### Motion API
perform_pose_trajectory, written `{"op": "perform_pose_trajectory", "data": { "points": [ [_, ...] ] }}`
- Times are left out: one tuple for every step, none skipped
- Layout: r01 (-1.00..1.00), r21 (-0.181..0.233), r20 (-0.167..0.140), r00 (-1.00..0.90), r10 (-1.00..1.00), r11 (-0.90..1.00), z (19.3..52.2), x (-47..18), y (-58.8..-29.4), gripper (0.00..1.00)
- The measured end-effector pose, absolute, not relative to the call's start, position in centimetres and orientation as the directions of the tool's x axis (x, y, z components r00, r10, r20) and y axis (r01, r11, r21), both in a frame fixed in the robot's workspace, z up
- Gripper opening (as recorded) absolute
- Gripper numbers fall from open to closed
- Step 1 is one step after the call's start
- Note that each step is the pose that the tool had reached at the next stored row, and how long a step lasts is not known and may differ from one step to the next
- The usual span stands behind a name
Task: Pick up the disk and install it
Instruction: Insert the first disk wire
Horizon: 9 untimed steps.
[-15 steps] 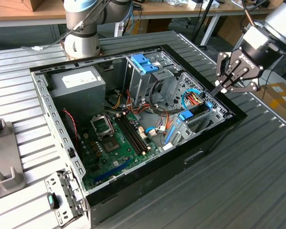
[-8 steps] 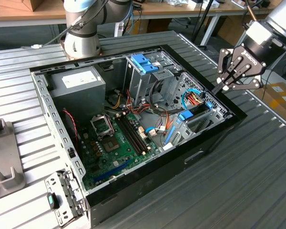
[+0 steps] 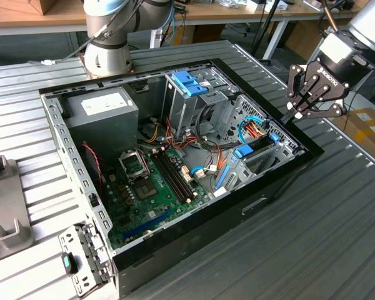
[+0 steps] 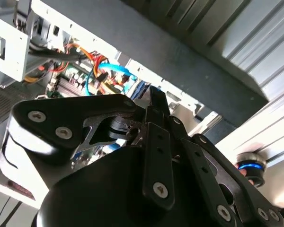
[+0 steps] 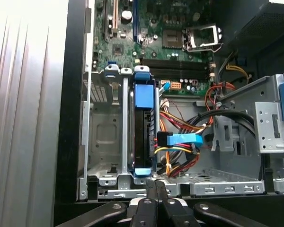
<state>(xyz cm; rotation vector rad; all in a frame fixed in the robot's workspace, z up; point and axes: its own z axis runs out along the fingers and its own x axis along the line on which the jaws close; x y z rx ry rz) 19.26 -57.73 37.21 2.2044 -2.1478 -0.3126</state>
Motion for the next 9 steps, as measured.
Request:
{"op": "perform_pose_trajectory", "data": {
  "points": [
    [-0.986,0.164,-0.111,0.017,-0.994,-0.035,37.2,19.26,-57.73,0.11],
    [-0.989,0.146,-0.11,0.019,-0.994,-0.035,37.19,19.25,-57.73,0.11],
    [-0.992,0.124,-0.11,0.022,-0.994,-0.035,37.17,19.26,-57.73,0.11],
    [-0.995,0.098,-0.109,0.025,-0.994,-0.035,37.14,19.26,-57.73,0.11],
    [-0.996,0.085,-0.109,0.026,-0.994,-0.035,37.12,19.25,-57.73,0.11],
    [-0.996,0.077,-0.109,0.027,-0.994,-0.035,37.11,19.25,-57.73,0.11],
    [-0.996,0.077,-0.109,0.027,-0.994,-0.035,37.11,19.26,-57.73,0.11],
    [-0.996,0.076,-0.109,0.027,-0.994,-0.035,37.11,19.26,-57.73,0.11],
    [-0.996,0.076,-0.108,0.027,-0.994,-0.035,37.12,19.26,-57.73,0.11]
  ]
}}
